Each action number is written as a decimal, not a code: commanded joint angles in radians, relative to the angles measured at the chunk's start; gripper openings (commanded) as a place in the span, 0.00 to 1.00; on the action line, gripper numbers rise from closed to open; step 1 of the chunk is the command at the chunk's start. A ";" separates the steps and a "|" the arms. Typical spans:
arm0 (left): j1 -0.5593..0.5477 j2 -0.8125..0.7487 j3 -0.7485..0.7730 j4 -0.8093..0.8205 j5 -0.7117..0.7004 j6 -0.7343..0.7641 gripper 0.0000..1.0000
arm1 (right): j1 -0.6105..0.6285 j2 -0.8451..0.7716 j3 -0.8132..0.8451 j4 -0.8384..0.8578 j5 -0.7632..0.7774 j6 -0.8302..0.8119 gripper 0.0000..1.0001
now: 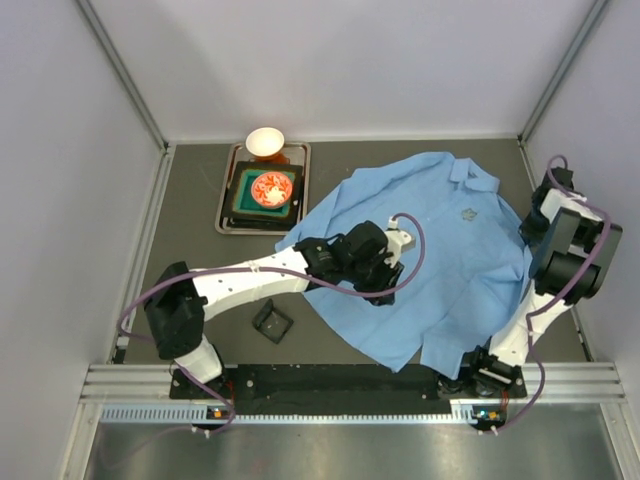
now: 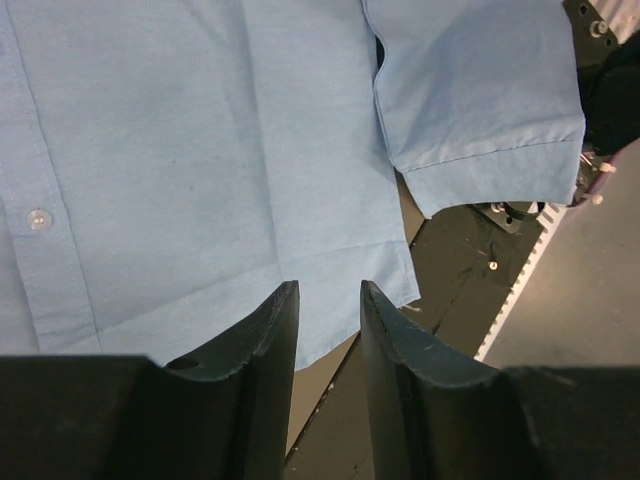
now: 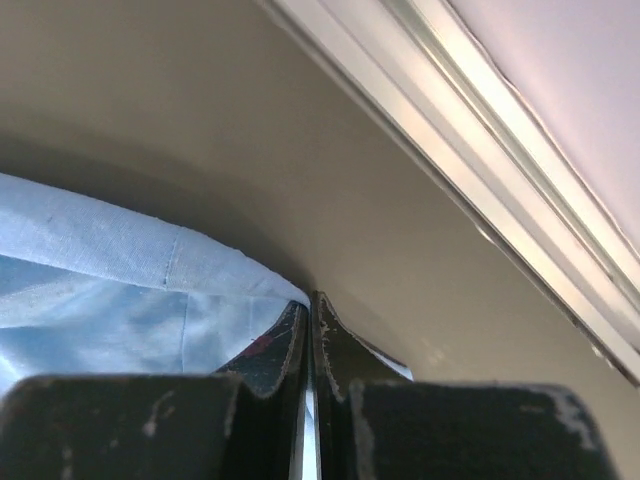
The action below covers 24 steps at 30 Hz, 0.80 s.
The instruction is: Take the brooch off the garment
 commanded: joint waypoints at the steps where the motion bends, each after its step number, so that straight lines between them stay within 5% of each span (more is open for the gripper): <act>1: 0.002 -0.091 -0.031 0.076 0.068 -0.032 0.36 | -0.080 -0.141 -0.113 -0.032 0.076 0.058 0.00; 10: 0.006 -0.129 -0.056 0.205 0.083 -0.070 0.37 | -0.182 -0.397 -0.343 -0.029 0.113 0.126 0.01; 15: 0.040 0.038 0.129 0.256 0.139 -0.105 0.36 | -0.176 -0.489 -0.347 -0.029 0.064 0.115 0.20; 18: 0.052 0.170 0.282 0.262 0.133 -0.098 0.36 | -0.147 -0.546 -0.344 -0.029 0.073 0.095 0.39; 24: 0.075 0.453 0.543 0.405 0.183 -0.083 0.37 | -0.003 -0.600 -0.342 -0.002 0.167 0.089 0.52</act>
